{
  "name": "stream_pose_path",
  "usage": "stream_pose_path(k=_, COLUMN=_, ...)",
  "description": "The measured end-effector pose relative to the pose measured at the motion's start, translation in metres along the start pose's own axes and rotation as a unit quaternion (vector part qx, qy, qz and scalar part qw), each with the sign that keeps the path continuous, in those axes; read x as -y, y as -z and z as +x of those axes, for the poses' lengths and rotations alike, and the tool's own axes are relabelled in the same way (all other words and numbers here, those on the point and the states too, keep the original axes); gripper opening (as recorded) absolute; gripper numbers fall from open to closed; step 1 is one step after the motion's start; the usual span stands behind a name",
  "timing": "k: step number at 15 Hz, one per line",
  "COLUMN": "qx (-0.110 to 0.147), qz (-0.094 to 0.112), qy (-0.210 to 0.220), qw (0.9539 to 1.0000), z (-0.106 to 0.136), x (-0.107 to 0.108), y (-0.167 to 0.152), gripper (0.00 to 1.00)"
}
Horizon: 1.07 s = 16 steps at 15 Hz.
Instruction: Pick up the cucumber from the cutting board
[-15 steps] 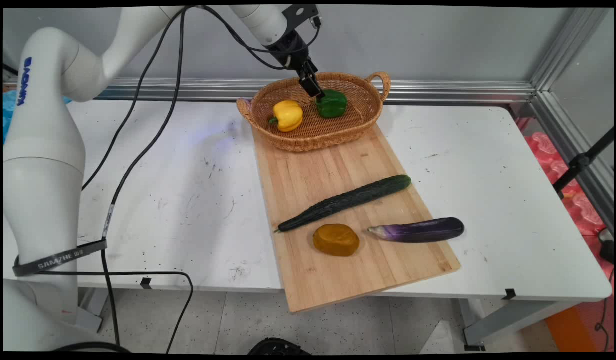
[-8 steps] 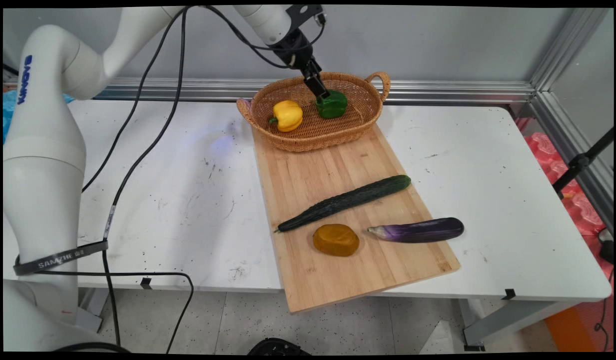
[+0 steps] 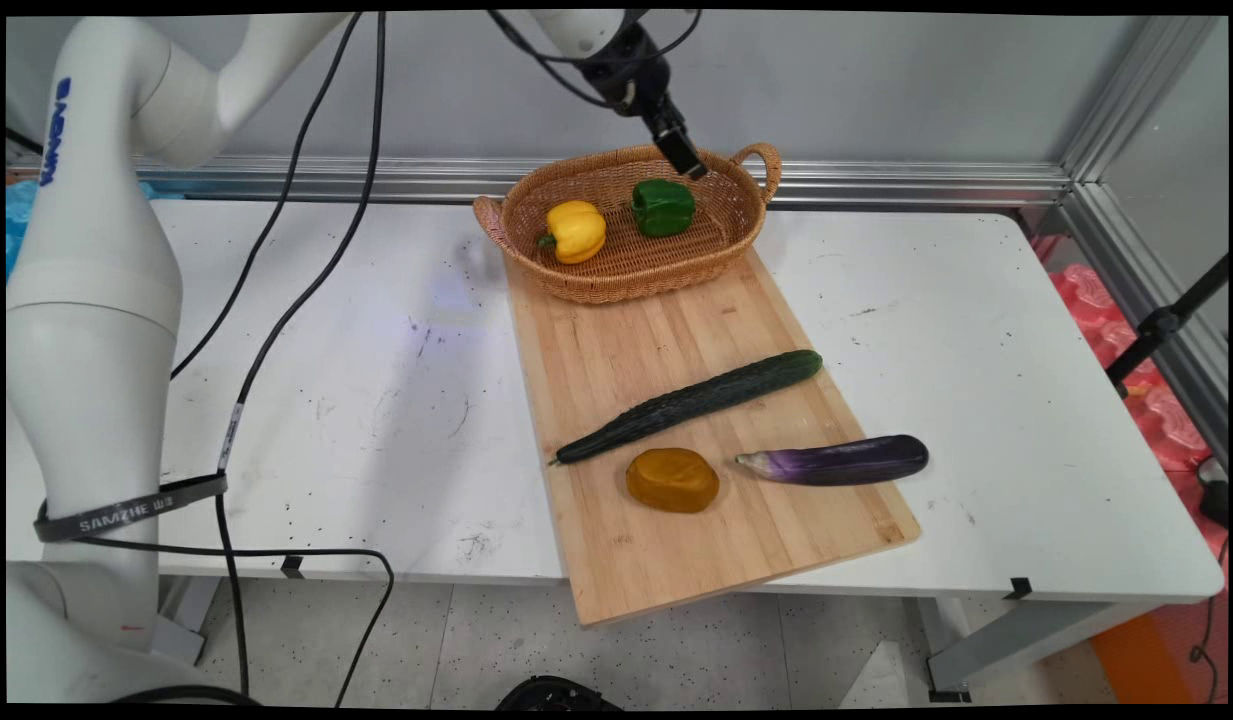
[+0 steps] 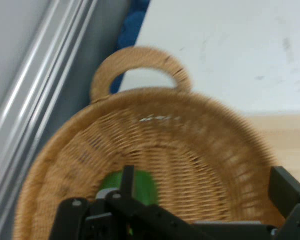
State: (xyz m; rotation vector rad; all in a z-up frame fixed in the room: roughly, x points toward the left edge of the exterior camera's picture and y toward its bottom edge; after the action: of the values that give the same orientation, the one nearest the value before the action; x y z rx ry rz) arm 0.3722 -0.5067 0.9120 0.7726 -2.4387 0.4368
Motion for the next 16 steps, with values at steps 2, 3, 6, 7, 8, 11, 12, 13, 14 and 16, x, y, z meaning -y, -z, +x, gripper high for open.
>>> stream_pose_path(k=2, qx=0.0, qz=-0.01, qy=0.009, qw=0.9999, z=0.012, x=-0.017, y=0.009, gripper=1.0)
stream_pose_path(k=3, qx=0.0, qz=-0.016, qy=0.014, qw=0.9998, z=0.017, x=-0.028, y=0.014, gripper=1.0)
stream_pose_path(k=6, qx=0.004, qz=-0.031, qy=0.024, qw=0.9992, z=0.025, x=-0.052, y=0.027, gripper=1.0)
stream_pose_path(k=7, qx=0.006, qz=-0.037, qy=0.028, qw=0.9989, z=0.027, x=-0.062, y=0.032, gripper=1.0)
stream_pose_path(k=8, qx=0.01, qz=-0.042, qy=0.031, qw=0.9986, z=0.027, x=-0.071, y=0.037, gripper=1.0)
stream_pose_path(k=11, qx=0.023, qz=-0.056, qy=0.037, qw=0.9975, z=0.022, x=-0.091, y=0.05, gripper=1.0)
stream_pose_path(k=12, qx=0.029, qz=-0.062, qy=0.038, qw=0.9969, z=0.019, x=-0.099, y=0.056, gripper=1.0)
stream_pose_path(k=13, qx=0.034, qz=-0.066, qy=0.041, qw=0.9964, z=0.014, x=-0.106, y=0.06, gripper=1.0)
stream_pose_path(k=14, qx=0.041, qz=-0.071, qy=0.043, qw=0.9957, z=0.009, x=-0.114, y=0.066, gripper=1.0)
stream_pose_path(k=16, qx=0.055, qz=-0.079, qy=0.046, qw=0.9943, z=-0.005, x=-0.132, y=0.077, gripper=1.0)
